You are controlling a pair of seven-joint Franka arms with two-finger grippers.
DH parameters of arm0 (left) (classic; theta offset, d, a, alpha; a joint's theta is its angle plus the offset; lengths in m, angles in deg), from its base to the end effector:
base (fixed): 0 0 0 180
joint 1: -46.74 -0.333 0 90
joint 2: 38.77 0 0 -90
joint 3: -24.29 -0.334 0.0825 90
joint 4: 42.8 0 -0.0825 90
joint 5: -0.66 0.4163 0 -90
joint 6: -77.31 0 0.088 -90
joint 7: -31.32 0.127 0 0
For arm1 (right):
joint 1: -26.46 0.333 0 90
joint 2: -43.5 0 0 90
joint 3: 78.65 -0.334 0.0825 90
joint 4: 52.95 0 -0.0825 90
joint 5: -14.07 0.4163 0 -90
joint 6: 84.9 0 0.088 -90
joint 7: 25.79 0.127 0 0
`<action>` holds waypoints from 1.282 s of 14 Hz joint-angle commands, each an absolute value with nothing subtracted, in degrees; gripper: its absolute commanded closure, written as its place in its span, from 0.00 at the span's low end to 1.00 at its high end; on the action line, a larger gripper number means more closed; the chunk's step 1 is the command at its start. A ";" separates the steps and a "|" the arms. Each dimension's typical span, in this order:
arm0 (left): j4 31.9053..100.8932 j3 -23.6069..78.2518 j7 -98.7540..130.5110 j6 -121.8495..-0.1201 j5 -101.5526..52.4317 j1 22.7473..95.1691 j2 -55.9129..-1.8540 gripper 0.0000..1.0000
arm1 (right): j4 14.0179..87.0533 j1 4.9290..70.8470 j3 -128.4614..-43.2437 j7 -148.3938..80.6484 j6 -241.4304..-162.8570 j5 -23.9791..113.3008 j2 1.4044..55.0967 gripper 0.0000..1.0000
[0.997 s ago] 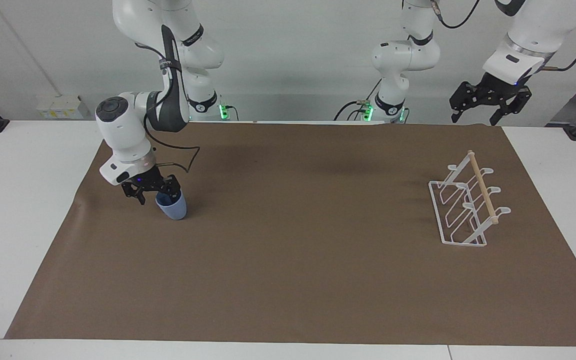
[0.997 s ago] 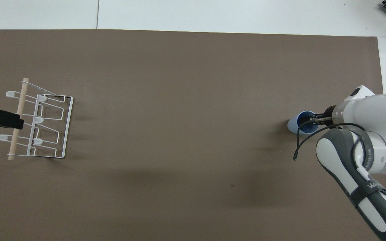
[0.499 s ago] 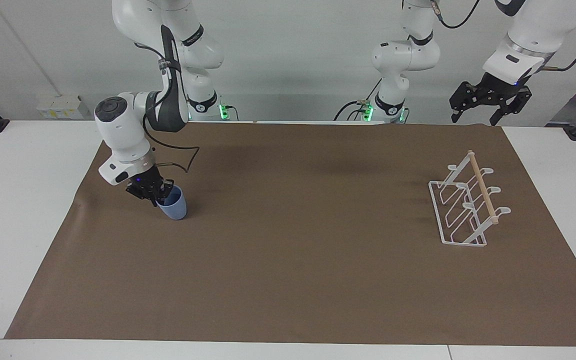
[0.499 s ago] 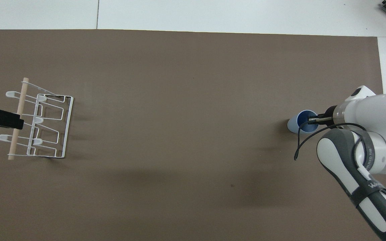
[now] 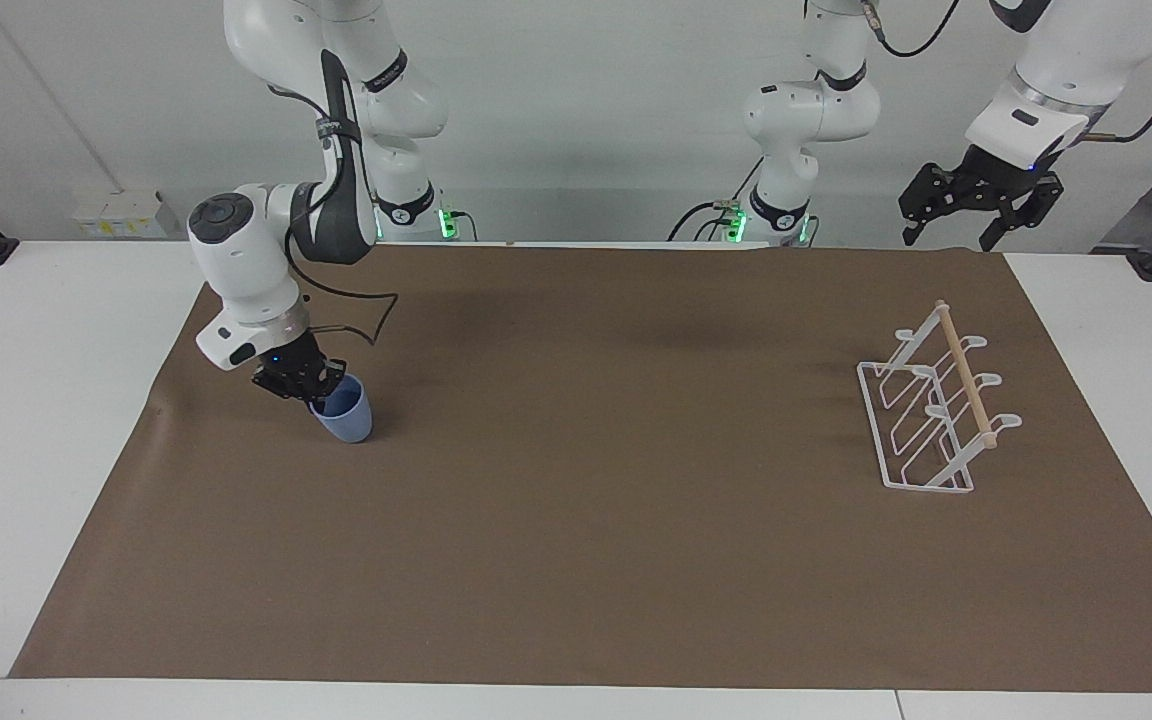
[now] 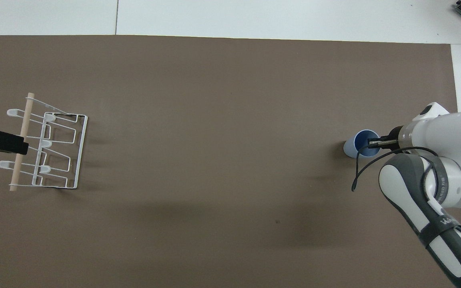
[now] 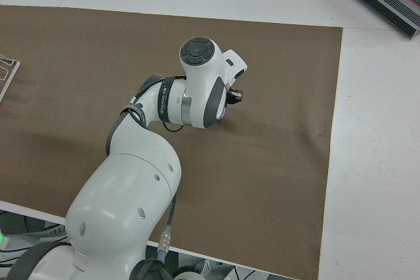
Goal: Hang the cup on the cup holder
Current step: 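Close the right gripper on the blue cup's rim, then lift the blue cup and tip it sideways with the right gripper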
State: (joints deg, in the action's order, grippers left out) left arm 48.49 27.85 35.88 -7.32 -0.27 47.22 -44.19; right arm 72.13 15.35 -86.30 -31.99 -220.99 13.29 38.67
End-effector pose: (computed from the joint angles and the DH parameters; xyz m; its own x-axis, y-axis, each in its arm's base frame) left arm 0.5435 -0.0423 0.6566 0.9884 -0.1506 -0.0209 -0.1504 -0.9886 0.0120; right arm 0.5826 -0.0359 0.3387 0.9926 0.0563 0.1079 0.0554 -0.9984 0.0110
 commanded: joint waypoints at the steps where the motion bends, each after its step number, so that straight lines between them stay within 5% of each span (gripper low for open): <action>1: 50.10 27.72 35.98 -7.07 -0.65 47.09 -45.71 0.00 | 72.82 14.16 -86.74 -33.17 -222.01 13.46 38.76 1.00; 8: 50.10 27.72 35.98 -7.15 -0.65 47.01 -45.71 0.00 | 70.10 13.72 -86.65 -33.34 -220.60 13.37 38.32 1.00; 18: 50.10 27.72 35.98 -7.15 -0.65 47.01 -45.71 0.00 | 54.73 14.68 -86.74 -33.34 -202.42 12.58 38.67 1.00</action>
State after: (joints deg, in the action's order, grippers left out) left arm 48.49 27.85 35.88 -7.32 -0.27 47.22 -44.19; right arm 57.84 14.89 -86.44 -32.04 -205.67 13.13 38.91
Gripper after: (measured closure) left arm 0.000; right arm 0.952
